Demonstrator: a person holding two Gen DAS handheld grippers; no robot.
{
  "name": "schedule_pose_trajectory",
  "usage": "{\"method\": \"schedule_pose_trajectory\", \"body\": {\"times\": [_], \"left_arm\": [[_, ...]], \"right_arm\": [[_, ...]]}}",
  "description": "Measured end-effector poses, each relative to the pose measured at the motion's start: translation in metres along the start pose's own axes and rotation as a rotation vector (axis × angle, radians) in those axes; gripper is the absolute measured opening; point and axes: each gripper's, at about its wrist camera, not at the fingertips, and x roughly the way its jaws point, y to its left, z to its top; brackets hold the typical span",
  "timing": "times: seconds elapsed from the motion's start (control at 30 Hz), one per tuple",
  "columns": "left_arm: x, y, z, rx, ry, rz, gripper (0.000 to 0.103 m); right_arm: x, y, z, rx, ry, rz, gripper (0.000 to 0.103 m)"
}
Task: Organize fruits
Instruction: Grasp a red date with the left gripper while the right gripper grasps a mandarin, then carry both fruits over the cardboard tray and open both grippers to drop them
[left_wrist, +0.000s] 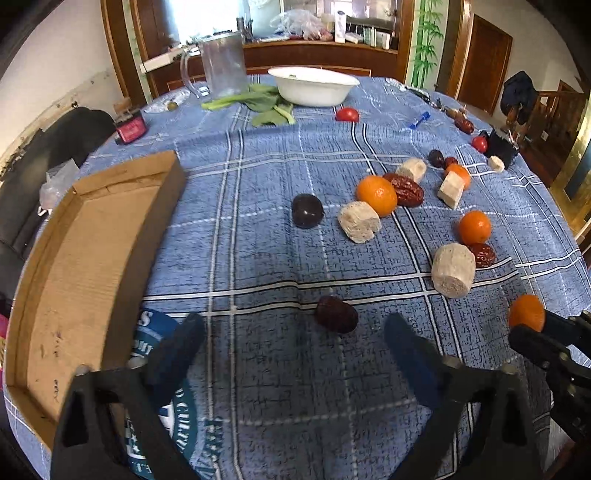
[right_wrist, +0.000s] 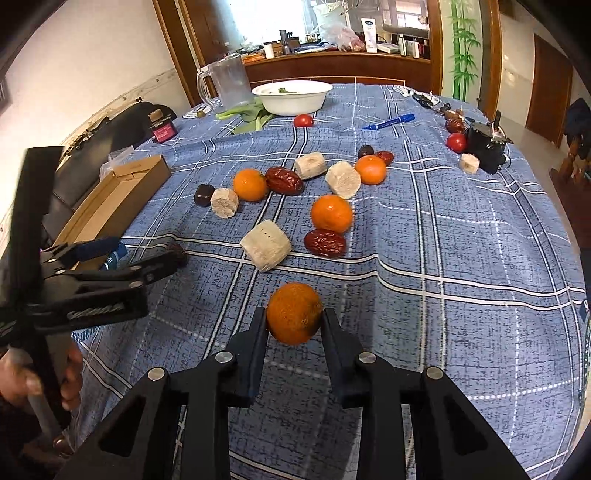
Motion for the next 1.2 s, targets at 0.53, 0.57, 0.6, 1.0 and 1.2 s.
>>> {"method": "schedule_pose_trajectory", "body": {"times": [0.53, 0.57, 0.6, 1.0, 1.2], "left_arm": [[-0.018, 0.019, -0.010, -0.126, 0.023, -0.166, 0.026], [-0.023, 0.021, -0.012, -0.131, 0.015, -0.165, 0.026], [-0.029, 0.024, -0.014, -0.134, 0.007, -0.159, 0.026], [-0.071, 0.093, -0.035, -0.238, -0.056, -0.100, 0.027], [-0.077, 0.152, -0.042, -0.325, -0.079, -0.051, 0.027]], "right_arm": [[-0.010, 0.005, -0.002, -0.052, -0.030, 0.015, 0.032], [-0.010, 0.007, -0.002, -0.057, -0.032, 0.017, 0.032], [-0.011, 0.010, 0.000, -0.064, -0.036, 0.022, 0.032], [-0.001, 0.084, 0.018, -0.188, -0.042, 0.108, 0.032], [0.021, 0.134, 0.044, -0.218, -0.017, 0.180, 0.032]]}}
